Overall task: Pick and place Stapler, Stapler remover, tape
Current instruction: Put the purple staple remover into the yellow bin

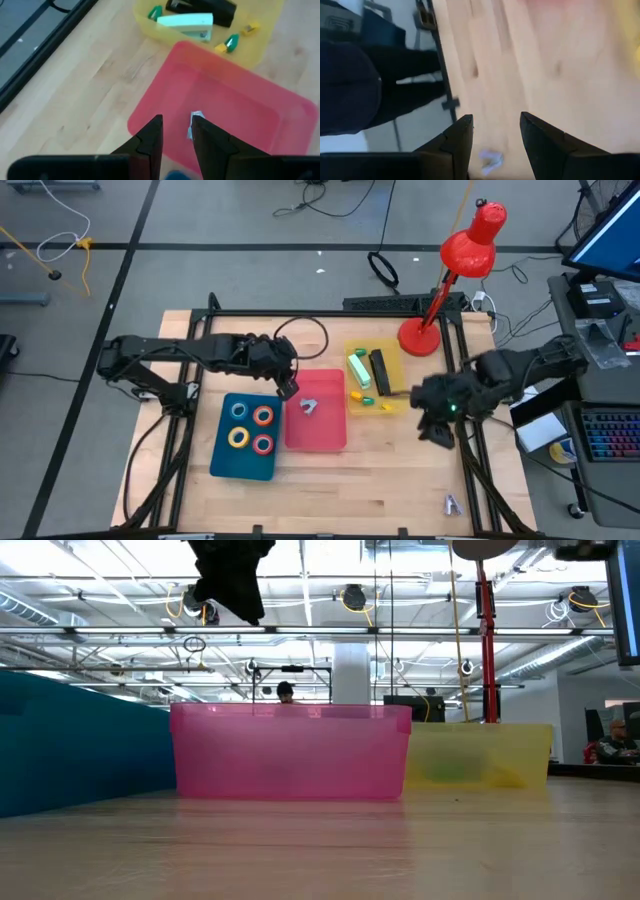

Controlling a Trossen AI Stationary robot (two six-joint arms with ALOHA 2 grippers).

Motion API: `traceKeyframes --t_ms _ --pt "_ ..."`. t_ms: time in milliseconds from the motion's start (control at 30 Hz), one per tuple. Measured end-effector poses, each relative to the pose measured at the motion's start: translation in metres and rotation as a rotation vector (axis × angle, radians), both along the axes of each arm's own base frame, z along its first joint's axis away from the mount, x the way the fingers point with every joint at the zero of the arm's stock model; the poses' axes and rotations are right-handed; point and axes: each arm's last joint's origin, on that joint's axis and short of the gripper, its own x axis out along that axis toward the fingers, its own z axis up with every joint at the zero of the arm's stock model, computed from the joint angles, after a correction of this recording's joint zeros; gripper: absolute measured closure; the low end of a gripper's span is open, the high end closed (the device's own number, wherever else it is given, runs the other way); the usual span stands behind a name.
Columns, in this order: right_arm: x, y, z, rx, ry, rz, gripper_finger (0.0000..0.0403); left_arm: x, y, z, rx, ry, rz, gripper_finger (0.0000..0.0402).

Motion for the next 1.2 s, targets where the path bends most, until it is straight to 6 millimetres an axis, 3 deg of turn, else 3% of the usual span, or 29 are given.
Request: traceKeyframes --t_ms 400,633,867,1200 --pt "-0.019 0.065 -0.106 0.275 0.403 -0.077 0.0248 0.000 -0.002 -0.001 0.019 0.004 0.003 0.0298" --pt "-0.034 0.091 -0.146 0.513 0.538 -0.235 0.0248 0.000 0.000 -0.001 0.041 0.016 -0.027 0.0298" --pt "-0.055 0.104 -0.162 0.544 0.687 -0.426 0.0248 -0.014 0.002 0.004 0.036 -0.050 -0.076 0.0298" --pt "-0.075 0.116 -0.162 0.554 0.802 -0.655 0.0248 -0.089 -0.005 -0.012 -0.005 -0.232 -0.060 0.0298"
